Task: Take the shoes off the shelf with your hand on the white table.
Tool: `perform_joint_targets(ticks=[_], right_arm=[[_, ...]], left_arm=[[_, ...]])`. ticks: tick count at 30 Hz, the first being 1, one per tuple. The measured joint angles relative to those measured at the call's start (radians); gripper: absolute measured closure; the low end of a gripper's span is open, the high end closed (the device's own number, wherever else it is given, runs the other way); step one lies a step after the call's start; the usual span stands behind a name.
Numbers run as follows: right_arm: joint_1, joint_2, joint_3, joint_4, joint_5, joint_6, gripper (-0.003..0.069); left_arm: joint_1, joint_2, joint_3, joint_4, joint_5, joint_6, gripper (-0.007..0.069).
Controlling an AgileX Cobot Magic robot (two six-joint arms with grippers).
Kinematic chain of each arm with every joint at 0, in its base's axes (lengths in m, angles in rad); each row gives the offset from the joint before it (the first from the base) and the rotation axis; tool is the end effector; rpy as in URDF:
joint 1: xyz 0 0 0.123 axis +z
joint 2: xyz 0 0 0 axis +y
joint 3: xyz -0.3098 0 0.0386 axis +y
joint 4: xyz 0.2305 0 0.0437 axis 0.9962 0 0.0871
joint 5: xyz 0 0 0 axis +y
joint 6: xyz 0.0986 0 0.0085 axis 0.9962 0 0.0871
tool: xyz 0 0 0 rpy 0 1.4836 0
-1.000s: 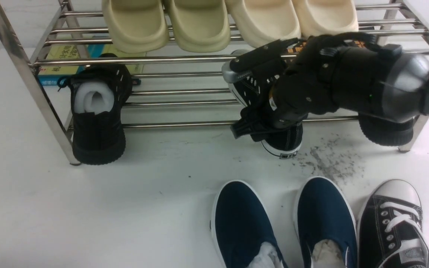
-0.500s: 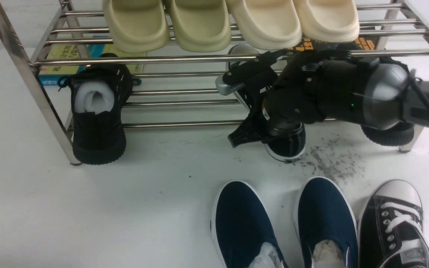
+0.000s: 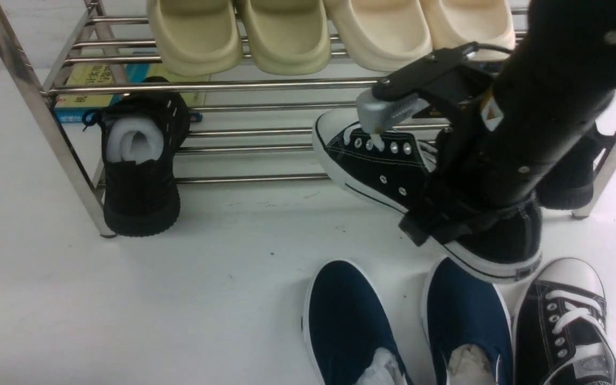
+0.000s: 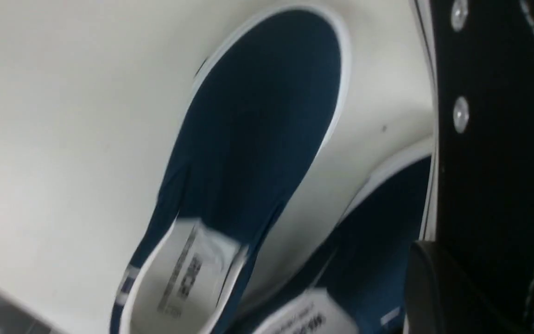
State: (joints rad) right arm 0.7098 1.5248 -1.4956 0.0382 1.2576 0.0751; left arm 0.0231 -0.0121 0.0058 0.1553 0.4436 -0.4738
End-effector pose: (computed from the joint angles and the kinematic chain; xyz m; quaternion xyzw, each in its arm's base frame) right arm 0.2190 0.1929 0.3790 -0.3043 0.9343 0.0881 0.1632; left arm 0.0127 0.0069 0.1695 -0.1637 0.8013 -0.0620 0.5720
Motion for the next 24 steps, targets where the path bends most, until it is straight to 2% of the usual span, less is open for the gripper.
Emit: perform_joint_targets(ticks=[10,15,19,21,24], right_arm=[[0.0,-0.313,0.016,-0.01,0.008,0.019,0.0643],[0.0,-0.5,0.172,-0.026,0.008,0.084,0.0643],[0.0,-0.614,0.332,-0.07,0.008,0.189,0.0643],[0.0,-0.709,0.461,-0.113,0.008,0.316,0.0643],[0.0,-0.777,0.569,-0.157,0.008,0.422,0.0643]], left_arm=[[0.0,0.0,0.0,0.0,0.0,0.0,0.0385],[0.0,0.0,0.0,0.0,0.0,0.0,0.0385],[0.0,0.0,0.0,0.0,0.0,0.0,0.0385],[0.0,0.0,0.0,0.0,0.0,0.0,0.0385],[0.0,0.0,0.0,0.0,0.0,0.0,0.0385]])
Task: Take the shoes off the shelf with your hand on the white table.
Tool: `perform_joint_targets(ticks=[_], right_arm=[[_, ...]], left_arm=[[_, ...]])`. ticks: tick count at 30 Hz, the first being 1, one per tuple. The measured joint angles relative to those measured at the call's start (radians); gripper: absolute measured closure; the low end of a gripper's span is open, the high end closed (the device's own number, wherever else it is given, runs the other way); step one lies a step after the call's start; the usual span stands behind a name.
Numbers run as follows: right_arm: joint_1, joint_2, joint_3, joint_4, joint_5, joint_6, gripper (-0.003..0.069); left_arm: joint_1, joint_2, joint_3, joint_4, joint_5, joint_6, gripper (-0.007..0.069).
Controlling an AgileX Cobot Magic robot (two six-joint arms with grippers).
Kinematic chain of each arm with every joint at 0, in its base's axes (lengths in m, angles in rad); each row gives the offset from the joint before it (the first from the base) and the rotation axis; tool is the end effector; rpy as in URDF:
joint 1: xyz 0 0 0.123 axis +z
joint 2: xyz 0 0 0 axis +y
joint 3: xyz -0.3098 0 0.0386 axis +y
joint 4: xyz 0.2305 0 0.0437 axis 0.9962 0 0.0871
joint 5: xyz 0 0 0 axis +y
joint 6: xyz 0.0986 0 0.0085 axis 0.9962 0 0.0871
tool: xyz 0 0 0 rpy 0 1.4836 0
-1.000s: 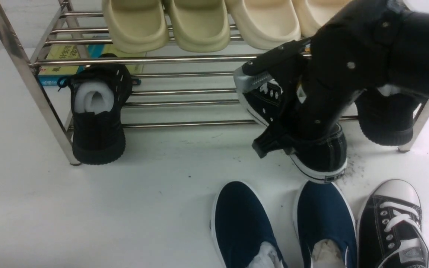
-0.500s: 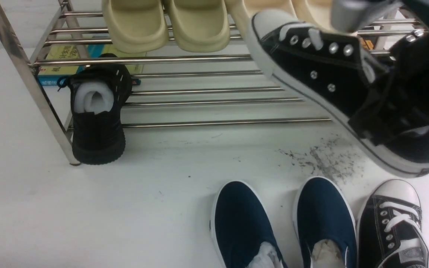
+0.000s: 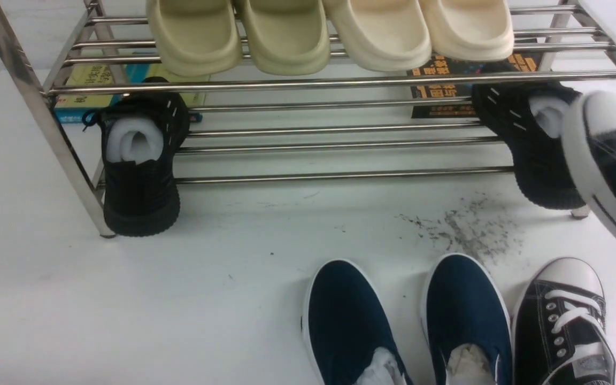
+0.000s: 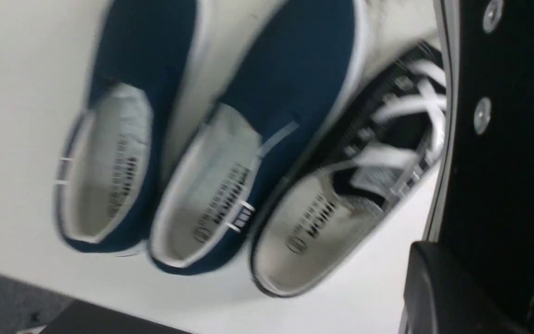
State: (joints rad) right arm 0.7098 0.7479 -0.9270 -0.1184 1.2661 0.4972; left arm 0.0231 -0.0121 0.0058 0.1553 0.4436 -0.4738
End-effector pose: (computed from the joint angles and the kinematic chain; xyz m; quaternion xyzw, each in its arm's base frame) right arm 0.0614 0.0381 0.3634 -0.1028 0.9523 0.1109 0.2650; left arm 0.0127 0.0069 0.1695 -0.1637 0.8013 -0.0620 0.5720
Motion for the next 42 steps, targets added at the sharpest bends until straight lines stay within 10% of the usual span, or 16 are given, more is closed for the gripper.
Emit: perform_joint_targets(ticks=[16,31,42], right_arm=[[0.0,0.054,0.411,-0.21,-0.159,0.514,0.0635],[-0.128,0.413,0.411,-0.233,-0.422,0.617,0.0627],[-0.163,0.501,0.411,-0.128,-0.532,0.42,0.0611]], left_arm=[[0.0,0.0,0.0,0.0,0.0,0.0,0.0385],[0.0,0.0,0.0,0.0,0.0,0.0,0.0385],[0.0,0.0,0.0,0.0,0.0,0.0,0.0385]])
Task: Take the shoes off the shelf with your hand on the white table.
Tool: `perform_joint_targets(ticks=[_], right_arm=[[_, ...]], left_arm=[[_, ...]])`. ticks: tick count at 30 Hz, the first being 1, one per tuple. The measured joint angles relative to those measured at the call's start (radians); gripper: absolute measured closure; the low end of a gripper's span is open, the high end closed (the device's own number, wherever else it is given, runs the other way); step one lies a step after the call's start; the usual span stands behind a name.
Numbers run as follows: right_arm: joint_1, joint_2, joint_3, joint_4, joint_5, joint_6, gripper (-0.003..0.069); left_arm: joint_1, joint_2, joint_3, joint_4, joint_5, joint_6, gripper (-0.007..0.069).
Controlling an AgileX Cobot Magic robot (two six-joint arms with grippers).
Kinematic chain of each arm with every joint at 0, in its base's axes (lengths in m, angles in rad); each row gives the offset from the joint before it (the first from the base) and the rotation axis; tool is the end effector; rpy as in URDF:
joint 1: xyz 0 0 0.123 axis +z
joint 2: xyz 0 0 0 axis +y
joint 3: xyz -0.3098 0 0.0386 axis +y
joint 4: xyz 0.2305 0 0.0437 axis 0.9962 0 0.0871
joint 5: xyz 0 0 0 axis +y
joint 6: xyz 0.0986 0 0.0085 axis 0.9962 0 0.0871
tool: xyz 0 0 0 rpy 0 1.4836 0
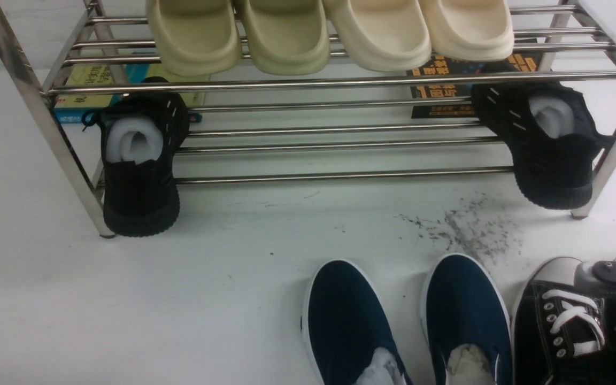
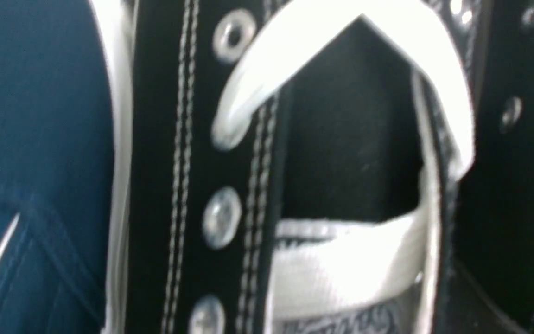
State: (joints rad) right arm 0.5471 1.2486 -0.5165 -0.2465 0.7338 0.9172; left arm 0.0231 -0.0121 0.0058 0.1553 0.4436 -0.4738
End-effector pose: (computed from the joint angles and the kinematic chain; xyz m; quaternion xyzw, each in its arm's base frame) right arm 0.1443 0.0690 0.2119 0.1002 0.9862 -0.0038 0.1314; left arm 0.0127 0.0069 0.1695 -0.1637 0.8013 -0.0620 0.5720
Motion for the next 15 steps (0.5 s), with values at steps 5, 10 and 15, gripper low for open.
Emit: perform_joint_targets(ticks=[5,10,15], right_arm=[[-0.007,0.0,-0.006,0.091,0.025,-0.195,0.0564],[-0.006,0.0,-0.009,0.205,0.088,-0.29,0.0457],[-0.005,0.0,-0.044,0.233,0.177,-0.305,0.0311]], left_arm=[[0.0,0.0,0.0,0.0,0.0,0.0,0.0385],[0.0,0.0,0.0,0.0,0.0,0.0,0.0385],[0.0,0.0,0.0,0.0,0.0,0.0,0.0385]])
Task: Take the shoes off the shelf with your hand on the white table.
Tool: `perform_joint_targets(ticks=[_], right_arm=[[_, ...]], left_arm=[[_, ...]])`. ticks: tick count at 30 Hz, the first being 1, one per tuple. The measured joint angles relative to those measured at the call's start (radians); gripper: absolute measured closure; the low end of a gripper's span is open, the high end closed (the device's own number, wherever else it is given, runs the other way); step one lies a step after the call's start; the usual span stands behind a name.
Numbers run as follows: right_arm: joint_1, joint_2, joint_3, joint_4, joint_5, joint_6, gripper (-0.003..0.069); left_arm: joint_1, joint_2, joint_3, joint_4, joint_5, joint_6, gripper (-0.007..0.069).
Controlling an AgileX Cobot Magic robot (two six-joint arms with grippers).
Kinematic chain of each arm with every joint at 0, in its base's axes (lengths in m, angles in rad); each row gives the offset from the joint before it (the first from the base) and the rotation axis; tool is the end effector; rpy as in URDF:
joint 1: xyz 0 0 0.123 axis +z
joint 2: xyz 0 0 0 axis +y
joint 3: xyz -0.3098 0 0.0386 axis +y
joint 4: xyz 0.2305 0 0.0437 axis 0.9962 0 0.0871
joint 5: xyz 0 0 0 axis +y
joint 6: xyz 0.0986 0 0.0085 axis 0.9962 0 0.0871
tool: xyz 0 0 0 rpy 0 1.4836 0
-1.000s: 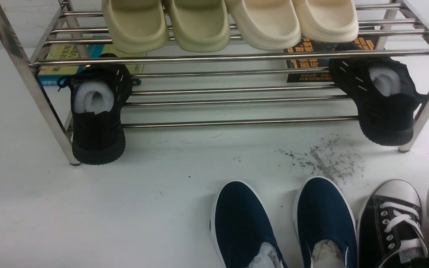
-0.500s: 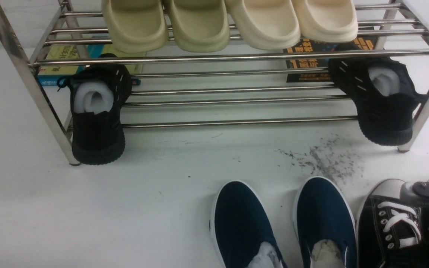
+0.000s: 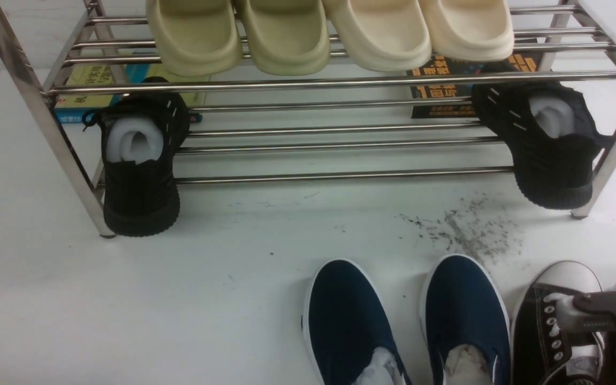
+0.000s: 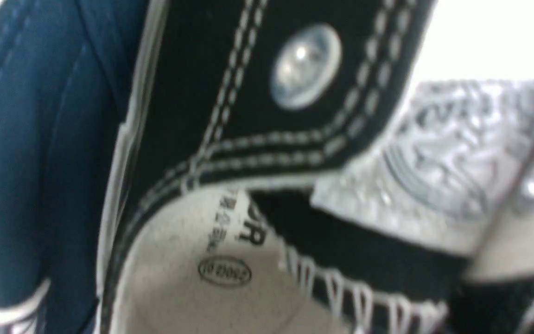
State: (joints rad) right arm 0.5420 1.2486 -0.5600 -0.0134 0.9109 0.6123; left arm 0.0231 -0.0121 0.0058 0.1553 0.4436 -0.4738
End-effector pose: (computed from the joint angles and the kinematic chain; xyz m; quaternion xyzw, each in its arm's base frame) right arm 0.1290 0.0764 0.2176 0.0312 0.9991 0.0114 0.0275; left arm 0.0127 0.0069 0.1695 -0.1637 0.8013 -0.0620 0.5720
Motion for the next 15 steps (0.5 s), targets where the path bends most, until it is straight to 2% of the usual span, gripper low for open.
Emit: perform_joint_targets(ticks=[1,3,7,12,15], right_arm=[[0.0,0.0,-0.03,-0.004,0.053,-0.006,0.025],[0.0,0.0,-0.078,-0.008,0.113,-0.033,0.019],[0.001,-0.03,-0.191,-0.007,0.233,-0.114,0.0136],[0.003,-0.131,-0.336,-0.026,0.296,-0.191,0.0148],[0.006,-0.22,-0.407,-0.087,0.308,-0.208,0.0203]], left_arm=[[0.0,0.0,0.0,0.0,0.0,0.0,0.0385],[0.0,0.0,0.0,0.0,0.0,0.0,0.0385],[0.0,0.0,0.0,0.0,0.0,0.0,0.0385],[0.0,0.0,0.0,0.0,0.0,0.0,0.0385],[0.0,0.0,0.0,0.0,0.0,0.0,0.0385]])
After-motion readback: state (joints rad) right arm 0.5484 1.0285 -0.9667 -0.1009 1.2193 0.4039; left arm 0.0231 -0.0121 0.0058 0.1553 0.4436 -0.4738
